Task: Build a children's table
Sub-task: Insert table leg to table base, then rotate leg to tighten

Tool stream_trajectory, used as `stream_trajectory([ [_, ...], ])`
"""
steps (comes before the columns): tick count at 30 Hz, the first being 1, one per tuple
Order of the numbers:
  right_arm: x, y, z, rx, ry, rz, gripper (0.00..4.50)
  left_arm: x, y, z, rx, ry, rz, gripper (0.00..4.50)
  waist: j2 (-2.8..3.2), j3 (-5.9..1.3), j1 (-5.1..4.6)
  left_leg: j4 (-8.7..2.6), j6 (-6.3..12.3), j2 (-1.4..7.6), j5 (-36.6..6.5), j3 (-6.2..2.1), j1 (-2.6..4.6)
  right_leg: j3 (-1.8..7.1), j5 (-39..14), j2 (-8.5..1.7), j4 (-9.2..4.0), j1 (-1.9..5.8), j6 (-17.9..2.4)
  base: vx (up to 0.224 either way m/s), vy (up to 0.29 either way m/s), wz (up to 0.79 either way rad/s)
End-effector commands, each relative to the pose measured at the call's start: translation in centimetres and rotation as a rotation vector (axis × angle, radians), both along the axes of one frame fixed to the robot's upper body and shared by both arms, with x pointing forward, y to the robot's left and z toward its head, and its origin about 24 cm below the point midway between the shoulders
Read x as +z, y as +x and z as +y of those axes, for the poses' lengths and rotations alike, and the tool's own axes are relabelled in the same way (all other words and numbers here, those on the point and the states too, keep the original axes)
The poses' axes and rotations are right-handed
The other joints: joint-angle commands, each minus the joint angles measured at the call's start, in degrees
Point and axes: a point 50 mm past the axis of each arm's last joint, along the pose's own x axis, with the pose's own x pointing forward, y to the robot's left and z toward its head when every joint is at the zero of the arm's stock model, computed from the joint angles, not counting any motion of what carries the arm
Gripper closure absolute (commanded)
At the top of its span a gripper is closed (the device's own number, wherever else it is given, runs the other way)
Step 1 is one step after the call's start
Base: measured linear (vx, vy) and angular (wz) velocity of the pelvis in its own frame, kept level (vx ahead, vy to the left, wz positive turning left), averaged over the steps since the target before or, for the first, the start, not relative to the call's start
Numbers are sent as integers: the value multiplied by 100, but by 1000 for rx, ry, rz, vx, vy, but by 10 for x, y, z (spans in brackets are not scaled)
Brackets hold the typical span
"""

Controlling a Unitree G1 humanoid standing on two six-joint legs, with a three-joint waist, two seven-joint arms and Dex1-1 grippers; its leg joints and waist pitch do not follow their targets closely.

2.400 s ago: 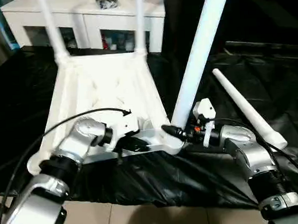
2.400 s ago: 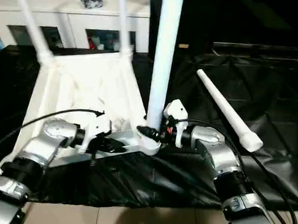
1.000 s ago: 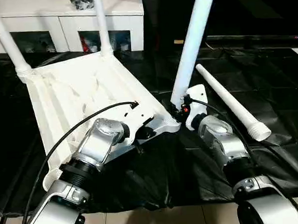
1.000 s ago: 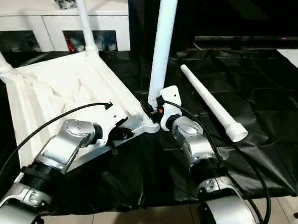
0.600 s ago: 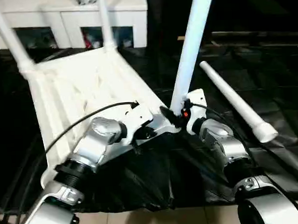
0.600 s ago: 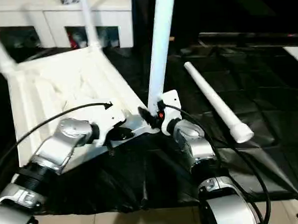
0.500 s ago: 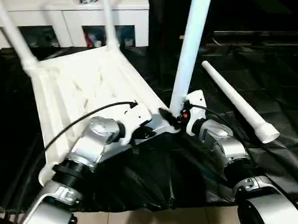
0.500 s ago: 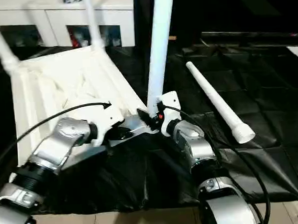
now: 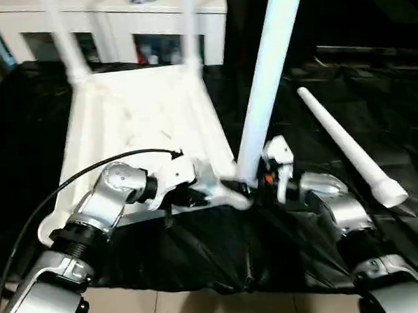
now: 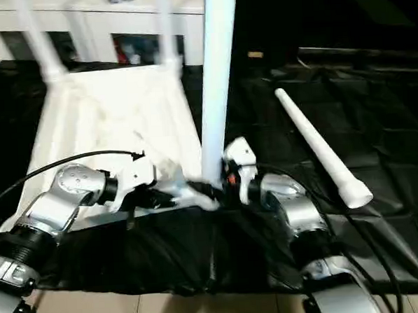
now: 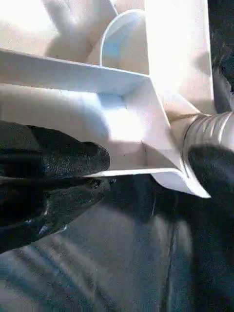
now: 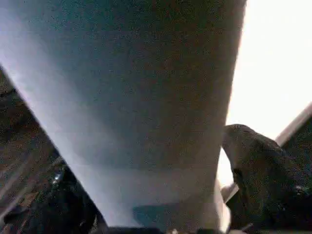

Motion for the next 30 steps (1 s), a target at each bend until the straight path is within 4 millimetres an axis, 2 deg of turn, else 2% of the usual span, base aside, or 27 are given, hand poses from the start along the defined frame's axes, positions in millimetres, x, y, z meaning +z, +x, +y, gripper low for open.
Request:
stream_trajectory([
  [1,1,-4,-1,56,-18,4,70,-4,-6,-10,-110,16,33,450,50,-362,-2,-310,211,231,-1061,-76,110,302,-723,-485,-337,306,-1159,0,0,0],
  [3,0,-6,-2,80,-32,11,70,-5,-7,-9,-123,22,41,450,51,-360,-1,-314,176,229,-1107,-81,108,299,-831,-485,-349,310,-1133,0,0,0],
  [7,-2,-9,-3,117,-60,17,106,-7,-7,-7,-140,27,46,450,60,-361,3,-312,138,221,-1126,-90,102,297,-946,-486,-358,308,-1086,0,0,0],
  [10,-4,-13,-3,154,-74,26,147,-8,-6,-6,-154,32,48,450,56,-372,8,-300,153,212,-1069,-92,93,294,-851,-477,-347,315,-1093,0,0,0],
  [14,-6,-15,-2,163,-75,29,166,-9,-5,-6,-158,36,49,450,59,-381,15,-297,163,220,-1023,-95,90,290,-714,-483,-324,321,-1135,0,0,0],
  [20,-8,-18,1,172,-69,40,175,-10,-4,-5,-150,35,53,450,75,-377,31,-296,147,221,-1102,-94,101,290,-831,-486,-344,318,-1123,0,0,0],
  [21,-10,-18,2,149,-52,57,175,-11,-2,-6,-119,18,59,450,99,-375,30,-299,137,218,-1129,-95,100,290,-861,-483,-354,319,-1117,0,0,0],
  [23,-12,-17,2,101,-36,66,175,-11,1,-8,-78,0,63,450,93,-377,41,-297,124,220,-1137,-92,108,292,-857,-485,-353,317,-1116,0,0,0],
  [25,-17,-9,3,-63,-32,52,175,-8,10,-19,49,-68,61,450,87,-330,28,-315,36,211,-1431,-86,155,294,-1445,-500,-428,272,-1054,0,0,0],
  [26,-17,-9,3,-63,-32,52,175,-8,10,-19,49,-68,61,450,90,-321,17,-319,-5,206,-1517,-95,165,294,-1657,-515,-443,267,-1033,0,0,0],
  [27,-20,-4,3,-157,-29,54,176,-8,14,-23,96,-63,41,450,72,-316,9,-332,-51,199,-1620,-119,169,289,-2055,-535,-488,282,-921,0,0,0],
  [29,-23,0,5,-239,-24,63,176,-8,17,-28,137,-58,23,450,72,-307,-18,-355,-88,198,-1662,-143,157,287,-2268,-539,-508,282,-831,0,0,0],
  [30,-26,4,8,-340,-13,76,176,-8,22,-35,199,-68,7,450,66,-287,-80,-354,-128,185,-1789,-144,192,284,-2603,-535,-554,244,-736,0,0,0],
])
